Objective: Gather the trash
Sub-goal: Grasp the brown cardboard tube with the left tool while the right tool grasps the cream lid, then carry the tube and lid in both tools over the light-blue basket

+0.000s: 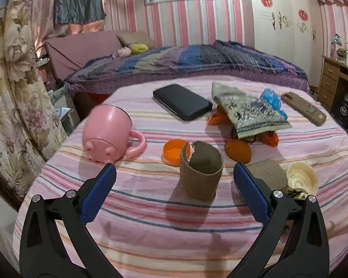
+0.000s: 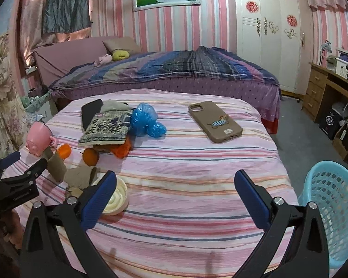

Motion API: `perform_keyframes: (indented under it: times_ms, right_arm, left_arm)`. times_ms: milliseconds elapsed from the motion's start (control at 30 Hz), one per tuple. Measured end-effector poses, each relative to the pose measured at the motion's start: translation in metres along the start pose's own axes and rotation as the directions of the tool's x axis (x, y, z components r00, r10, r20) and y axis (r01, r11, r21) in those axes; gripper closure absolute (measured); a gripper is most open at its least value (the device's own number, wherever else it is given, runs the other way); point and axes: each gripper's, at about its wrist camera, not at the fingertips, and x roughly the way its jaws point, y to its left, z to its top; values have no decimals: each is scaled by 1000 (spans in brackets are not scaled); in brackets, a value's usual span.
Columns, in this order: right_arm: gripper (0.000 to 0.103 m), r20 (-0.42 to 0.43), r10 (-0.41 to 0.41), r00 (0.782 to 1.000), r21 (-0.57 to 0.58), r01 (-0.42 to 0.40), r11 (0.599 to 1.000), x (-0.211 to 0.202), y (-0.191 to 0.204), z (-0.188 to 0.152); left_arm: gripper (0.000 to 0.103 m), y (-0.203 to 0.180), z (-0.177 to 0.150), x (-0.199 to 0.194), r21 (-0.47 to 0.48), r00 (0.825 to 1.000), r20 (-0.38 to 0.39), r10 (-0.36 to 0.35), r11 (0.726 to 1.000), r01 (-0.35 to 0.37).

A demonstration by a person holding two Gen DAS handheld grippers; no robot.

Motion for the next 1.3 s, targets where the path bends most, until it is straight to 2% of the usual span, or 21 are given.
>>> perform_keyframes:
  times_ms: [200,300,367,467,500,600,667,800,933,1000,1067,1167,1300]
  right_arm:
    - [4,-62,-29,998,-31,27,999,15,4,-4]
    - [4,-106,-11,994,-26,8,1000,26,7,-8]
    - [4,-126,4,992,-30,-8,1000,33,12,-10]
    - [4,-135,23,991,-51,-30,998,40,23,-14]
    - [5,-136,31,990,-57,-39,998,42,26,-14]
    - [7,-139,56,989,-69,-66,995,45,34,-14]
    - [20,-148,68,987,-80,-80,994,48,40,-14]
    - [37,-182,97,979,-98,-116,988,54,51,-18]
    - [64,-232,141,962,-96,-167,981,64,56,-25]
    - [68,-235,166,958,-87,-191,978,65,56,-25]
    - [83,-239,193,952,-87,-219,972,64,57,-25]
    - [91,-227,206,952,-87,-231,969,59,55,-23]
    - [93,-199,211,957,-85,-231,969,49,43,-18]
  left_arm:
    - [6,-11,0,14,40,999,-38,-32,999,33]
    - [22,-10,-1,20,28,996,-74,-48,998,50]
    - [43,-8,-1,25,13,992,-102,-70,997,71]
    - [62,-4,-3,30,-17,985,-132,-110,994,109]
    - [65,-5,-3,28,-16,985,-127,-117,993,116]
    - [67,-10,-3,21,32,994,-98,-56,998,60]
    - [67,-11,-2,13,55,997,-74,-35,998,39]
    - [67,-10,0,0,81,999,-38,5,997,-2]
    - [67,-7,3,-6,75,999,-32,15,997,-13]
    - [67,-6,6,-9,68,1000,-27,15,998,-13]
    - [67,-7,7,-11,65,1000,-24,17,998,-16]
    - [67,-10,11,-14,60,1000,-21,18,998,-17]
    - [67,-19,17,-24,46,1000,-11,5,999,-4]
